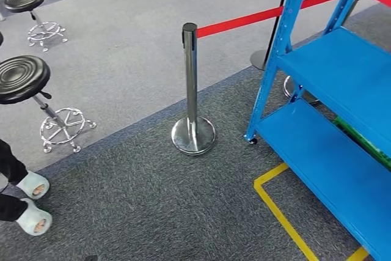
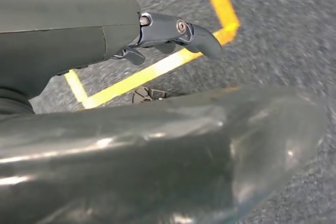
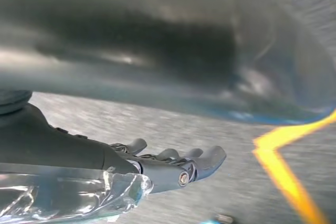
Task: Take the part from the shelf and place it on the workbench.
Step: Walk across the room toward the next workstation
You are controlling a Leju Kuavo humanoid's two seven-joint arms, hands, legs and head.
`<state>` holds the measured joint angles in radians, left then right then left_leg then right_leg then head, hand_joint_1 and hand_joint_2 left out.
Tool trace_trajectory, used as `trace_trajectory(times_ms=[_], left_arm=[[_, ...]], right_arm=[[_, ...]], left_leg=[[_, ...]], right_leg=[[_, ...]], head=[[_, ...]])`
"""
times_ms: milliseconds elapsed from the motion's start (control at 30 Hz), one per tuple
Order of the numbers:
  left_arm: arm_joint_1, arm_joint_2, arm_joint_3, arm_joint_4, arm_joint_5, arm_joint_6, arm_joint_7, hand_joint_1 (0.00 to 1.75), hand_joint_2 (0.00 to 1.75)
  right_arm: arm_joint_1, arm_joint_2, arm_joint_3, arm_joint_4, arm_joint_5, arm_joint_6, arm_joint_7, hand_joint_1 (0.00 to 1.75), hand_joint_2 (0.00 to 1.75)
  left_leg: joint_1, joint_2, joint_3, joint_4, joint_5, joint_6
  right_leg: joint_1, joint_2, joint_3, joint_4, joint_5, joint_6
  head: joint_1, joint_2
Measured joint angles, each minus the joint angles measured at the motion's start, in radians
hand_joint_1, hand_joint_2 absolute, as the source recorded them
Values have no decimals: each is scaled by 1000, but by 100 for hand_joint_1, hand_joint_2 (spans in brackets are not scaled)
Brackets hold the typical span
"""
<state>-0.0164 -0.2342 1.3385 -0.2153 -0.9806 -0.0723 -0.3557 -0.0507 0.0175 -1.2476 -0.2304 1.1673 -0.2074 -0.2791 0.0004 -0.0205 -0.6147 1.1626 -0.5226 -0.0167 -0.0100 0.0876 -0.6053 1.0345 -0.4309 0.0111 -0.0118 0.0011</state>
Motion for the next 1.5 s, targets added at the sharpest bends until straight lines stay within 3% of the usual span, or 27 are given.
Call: trace_trajectory(times_ms=[33,100,167,200,267,333,400,433,467,533,600,700,767,833,867,900,933,1000,1067,1133,1200,1267,1333,1400,1433,1467,1500], left_arm=[[0,0,0,0,-5,1,-9,0,0],[-1,0,0,0,-12,1,-23,0,0],[-2,-2,-1,0,-13,2,-31,0,0],[-3,-3,-1,0,-14,3,-33,0,0],[-3,-6,-1,0,-23,3,-34,0,0],[0,-10,-1,0,-36,3,-28,0,0],[1,-11,-1,0,-43,3,-25,0,0],[0,-11,-1,1,-45,3,-24,0,0],[-1,-11,-1,1,-46,3,-24,0,0],[-2,-12,-1,2,-46,5,-18,0,0],[-3,-11,-1,3,-45,11,-8,0,0],[-7,-10,-2,3,-50,20,7,0,0],[-10,-10,-6,3,-66,25,8,0,0],[-9,-10,-13,3,-82,35,2,0,0],[-8,-10,-16,3,-86,43,-4,0,0],[-7,-10,-17,3,-86,53,-14,0,0],[-6,-12,-17,3,-80,66,-29,0,0],[-7,-17,-17,3,-65,93,-61,0,0],[-8,-22,-17,3,-56,107,-77,0,0],[-9,-26,-17,3,-52,109,-81,0,0],[-12,-31,-17,3,-52,110,-82,0,0],[-14,-34,-16,3,-50,113,-85,0,0],[-12,-38,-16,3,-44,120,-97,0,0],[-9,-36,-14,3,-29,101,-123,0,0],[-8,-29,-12,3,-18,76,-136,0,0],[-8,-19,-8,3,-7,47,-144,0,0],[-8,-8,-4,3,2,22,-144,0,0]], right_arm=[[4,3,0,0,7,-6,26,0,0],[10,5,0,0,19,-13,59,0,0],[22,5,0,0,32,-15,69,0,0],[30,5,0,0,39,-13,64,0,0],[37,6,0,0,49,-1,31,0,0],[31,7,1,0,55,16,-14,0,0],[24,10,3,0,60,26,-39,0,0],[24,11,3,0,61,29,-42,0,0],[25,12,3,0,62,30,-44,0,0],[24,13,3,0,61,33,-50,0,0],[17,16,3,1,54,41,-62,0,0],[13,27,2,2,34,58,-74,0,0],[13,38,0,4,19,65,-64,0,0],[8,51,-4,5,2,68,-44,0,0],[5,59,-8,6,-7,69,-30,0,0],[3,68,-14,6,-16,69,-9,0,0],[3,77,-20,8,-22,69,21,0,0],[6,96,-34,10,-30,69,84,0,0],[8,111,-44,12,-30,68,116,0,0],[7,120,-49,13,-31,68,122,0,0],[13,124,-54,14,-31,67,125,0,0],[19,128,-58,15,-30,66,131,0,0],[15,131,-60,16,-20,62,161,0,0],[10,134,-60,16,-1,59,200,0,0],[12,135,-60,17,5,63,204,0,0],[14,136,-60,17,7,70,192,0,0],[17,136,-61,17,3,79,162,0,0]], left_leg=[[-1,-27,30,-70,32,7],[0,-65,67,-156,56,11],[0,-55,74,-175,54,13],[0,-43,76,-180,58,17],[2,-15,80,-191,66,27],[0,17,82,-193,66,32],[-1,50,84,-193,63,32],[-1,64,86,-193,61,31],[0,77,89,-193,59,29],[-1,99,97,-191,52,20],[-5,118,105,-187,44,8],[-5,137,110,-184,38,-5],[0,104,96,-148,7,-16],[2,51,41,-30,-58,-21],[2,37,6,40,-88,-22],[2,31,-22,92,-101,-21],[2,27,-34,109,-94,-19],[3,13,-6,32,-27,-12],[6,-33,52,-102,36,-5],[8,-62,79,-168,49,-3],[8,-45,81,-176,50,3],[10,-21,84,-182,56,15],[7,9,85,-185,57,24],[3,41,85,-185,55,27],[2,56,86,-184,54,27],[2,69,88,-184,53,26],[2,82,91,-184,50,24]], right_leg=[[1,15,-1,2,1,2],[-1,42,-8,3,5,10],[-5,68,-17,-4,12,24],[-5,65,-21,-4,12,30],[0,11,-47,39,-19,38],[3,-56,-101,159,-87,44],[0,-78,-144,264,-127,51],[-2,-82,-140,267,-119,54],[-5,-88,-114,229,-96,57],[-6,-125,-28,90,-42,60],[-4,-151,21,6,-20,49],[-1,-125,18,1,-20,22],[-4,-104,15,0,-16,9],[-5,-81,12,-1,-13,0],[-5,-67,9,-1,-12,-3],[-4,-52,8,-1,-11,-4],[-4,-36,8,-1,-10,-4],[-5,-5,9,-1,-8,-2],[-5,25,6,2,-6,5],[-6,50,-2,0,-1,16],[-9,69,-11,-7,5,31],[-6,26,-27,18,-13,41],[-2,-49,-74,124,-77,46],[-2,-77,-129,250,-136,50],[-2,-80,-137,276,-141,51],[-2,-82,-123,261,-127,51],[-2,-91,-89,205,-98,49]], head=[[0,0],[0,0],[0,0],[0,0],[5,0],[8,0],[8,0],[8,0],[8,0],[9,0],[6,0],[4,0],[3,0],[2,0],[1,0],[1,0],[2,0],[2,0],[2,0],[1,0],[2,0],[6,0],[11,0],[13,0],[13,0],[14,0],[14,0]])
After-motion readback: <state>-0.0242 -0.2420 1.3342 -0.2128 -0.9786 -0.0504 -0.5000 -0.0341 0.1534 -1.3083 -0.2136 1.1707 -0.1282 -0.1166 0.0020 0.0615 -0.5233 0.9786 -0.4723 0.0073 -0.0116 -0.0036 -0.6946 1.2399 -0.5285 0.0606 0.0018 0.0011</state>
